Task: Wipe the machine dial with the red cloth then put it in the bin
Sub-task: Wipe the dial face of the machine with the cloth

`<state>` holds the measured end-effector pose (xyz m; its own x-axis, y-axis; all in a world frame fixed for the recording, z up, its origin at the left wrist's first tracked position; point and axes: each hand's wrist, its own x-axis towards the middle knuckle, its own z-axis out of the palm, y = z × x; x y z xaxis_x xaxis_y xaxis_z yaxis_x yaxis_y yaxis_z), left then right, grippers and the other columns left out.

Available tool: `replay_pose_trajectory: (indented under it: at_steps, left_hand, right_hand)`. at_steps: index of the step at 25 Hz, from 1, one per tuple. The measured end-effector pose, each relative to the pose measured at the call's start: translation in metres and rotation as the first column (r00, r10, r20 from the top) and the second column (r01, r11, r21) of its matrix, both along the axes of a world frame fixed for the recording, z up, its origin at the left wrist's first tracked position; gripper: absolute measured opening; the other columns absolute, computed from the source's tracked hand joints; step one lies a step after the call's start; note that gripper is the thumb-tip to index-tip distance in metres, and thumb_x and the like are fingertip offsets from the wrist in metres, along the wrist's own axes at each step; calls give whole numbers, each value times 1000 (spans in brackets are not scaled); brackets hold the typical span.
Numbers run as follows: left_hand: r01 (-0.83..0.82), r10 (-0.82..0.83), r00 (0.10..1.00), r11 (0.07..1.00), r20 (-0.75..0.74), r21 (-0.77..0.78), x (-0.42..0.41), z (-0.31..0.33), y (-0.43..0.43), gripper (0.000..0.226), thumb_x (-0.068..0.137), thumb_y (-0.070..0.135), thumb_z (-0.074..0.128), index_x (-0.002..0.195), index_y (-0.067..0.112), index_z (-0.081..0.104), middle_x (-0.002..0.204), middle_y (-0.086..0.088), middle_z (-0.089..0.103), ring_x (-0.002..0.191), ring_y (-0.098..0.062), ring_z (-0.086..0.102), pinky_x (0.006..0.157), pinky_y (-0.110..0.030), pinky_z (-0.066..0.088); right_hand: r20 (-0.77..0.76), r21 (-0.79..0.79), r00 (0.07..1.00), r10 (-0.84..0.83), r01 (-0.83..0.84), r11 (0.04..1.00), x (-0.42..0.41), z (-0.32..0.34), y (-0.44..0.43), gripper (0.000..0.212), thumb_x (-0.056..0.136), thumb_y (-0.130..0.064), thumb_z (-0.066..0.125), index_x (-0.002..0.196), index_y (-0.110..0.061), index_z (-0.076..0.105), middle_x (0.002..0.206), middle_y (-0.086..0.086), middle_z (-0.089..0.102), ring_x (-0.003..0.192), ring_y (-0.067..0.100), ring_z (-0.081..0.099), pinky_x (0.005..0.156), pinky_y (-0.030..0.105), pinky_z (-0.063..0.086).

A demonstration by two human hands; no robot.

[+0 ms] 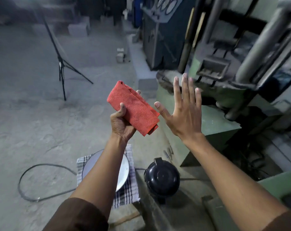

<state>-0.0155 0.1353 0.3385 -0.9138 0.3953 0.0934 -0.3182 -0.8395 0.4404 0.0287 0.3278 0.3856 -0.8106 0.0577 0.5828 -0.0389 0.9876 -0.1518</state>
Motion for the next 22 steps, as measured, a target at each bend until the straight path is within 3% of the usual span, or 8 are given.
replay_pose_trajectory:
  at_steps: [6,10,12,15,19,22]
  left_hand:
    - [115,-103,983,991,-152,72,29,113,99,122,65,31,94,162,3,25,167,-11,30,145,-32,38,127,-57,20]
    - [265,-243,945,961,-218,75,67,167,180,121,62,31,96,161,4,31,149,-12,51,136,-32,52,125,-59,26]
    - [322,-298,926,944,-231,75,90,188,221,120,59,31,97,159,3,37,144,-13,54,139,-34,47,125,-61,26]
    - [450,-409,867,888,-286,95,133,220,284,117,58,29,98,156,4,39,143,-14,52,142,-34,40,127,-59,21]
    - [585,-511,784,799,-352,143,196,256,362,114,60,26,98,155,4,40,136,-12,57,126,-29,55,128,-55,20]
    - [665,-574,722,731,-387,156,241,269,414,107,60,25,98,150,4,44,133,-13,60,122,-29,59,124,-54,31]
  right_hand:
    - [-156,62,973,-169,180,982,66,106,94,98,96,-80,28,166,-16,4,174,9,-3,161,24,-6,129,51,4]
    - [-260,92,922,-286,319,943,132,156,164,98,97,-79,28,166,-16,4,174,10,-3,161,25,-5,129,51,5]
    - [-304,101,892,-336,380,919,167,176,197,97,97,-79,30,166,-15,5,174,10,-3,161,25,-5,129,50,5]
    - [-365,97,822,-437,500,860,229,202,246,97,97,-80,26,166,-15,7,174,11,-1,161,25,-3,129,51,6]
    - [-439,106,717,-541,639,762,314,228,309,95,97,-79,26,166,-14,13,174,11,4,161,27,2,128,52,11]
    - [-452,98,665,-595,700,707,378,241,348,95,97,-79,26,166,-15,12,174,13,5,161,28,3,128,52,10]
